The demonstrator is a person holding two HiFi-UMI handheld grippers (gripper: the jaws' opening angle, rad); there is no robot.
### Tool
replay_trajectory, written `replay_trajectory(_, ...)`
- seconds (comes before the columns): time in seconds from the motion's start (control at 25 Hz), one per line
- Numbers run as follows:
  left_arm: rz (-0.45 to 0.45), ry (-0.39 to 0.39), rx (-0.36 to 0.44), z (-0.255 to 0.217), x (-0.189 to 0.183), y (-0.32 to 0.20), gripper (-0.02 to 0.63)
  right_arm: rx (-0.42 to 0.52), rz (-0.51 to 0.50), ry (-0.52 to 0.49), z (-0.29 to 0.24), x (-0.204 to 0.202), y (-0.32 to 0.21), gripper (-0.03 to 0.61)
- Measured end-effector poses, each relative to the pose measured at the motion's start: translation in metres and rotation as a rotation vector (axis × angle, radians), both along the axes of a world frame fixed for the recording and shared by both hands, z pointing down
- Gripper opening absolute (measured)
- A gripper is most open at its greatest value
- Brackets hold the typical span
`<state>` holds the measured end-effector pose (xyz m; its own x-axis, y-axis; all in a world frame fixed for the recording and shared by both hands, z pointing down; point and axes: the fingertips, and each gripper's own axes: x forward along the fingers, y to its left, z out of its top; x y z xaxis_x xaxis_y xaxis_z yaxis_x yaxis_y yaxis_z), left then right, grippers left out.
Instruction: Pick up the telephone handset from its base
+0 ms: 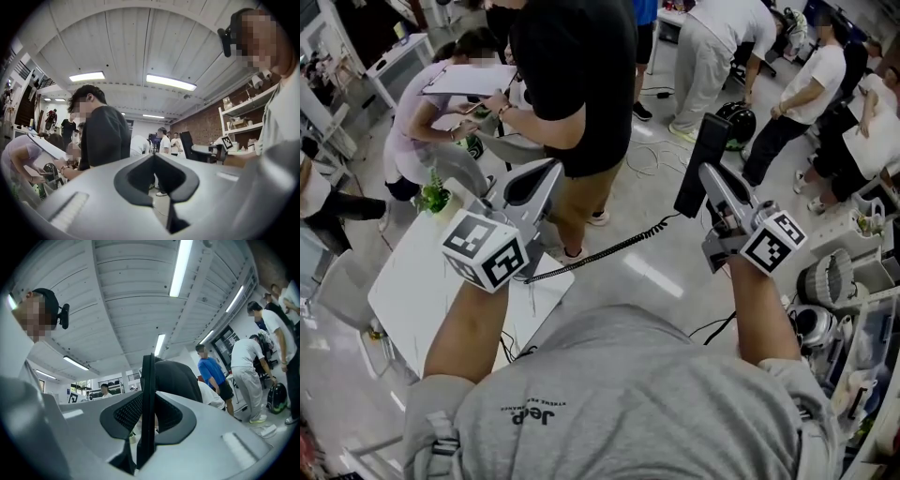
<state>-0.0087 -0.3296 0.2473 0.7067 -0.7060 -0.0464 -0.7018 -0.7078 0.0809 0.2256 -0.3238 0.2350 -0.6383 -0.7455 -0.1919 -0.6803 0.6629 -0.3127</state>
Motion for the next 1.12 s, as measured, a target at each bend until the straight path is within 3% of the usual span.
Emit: replay_trajectory(1.12, 0.004, 0.018, 0.02, -0.012, 0.0, 0.009, 0.06, 0.033, -0.033, 0.005, -0.01, -0.005, 0.002, 0.077)
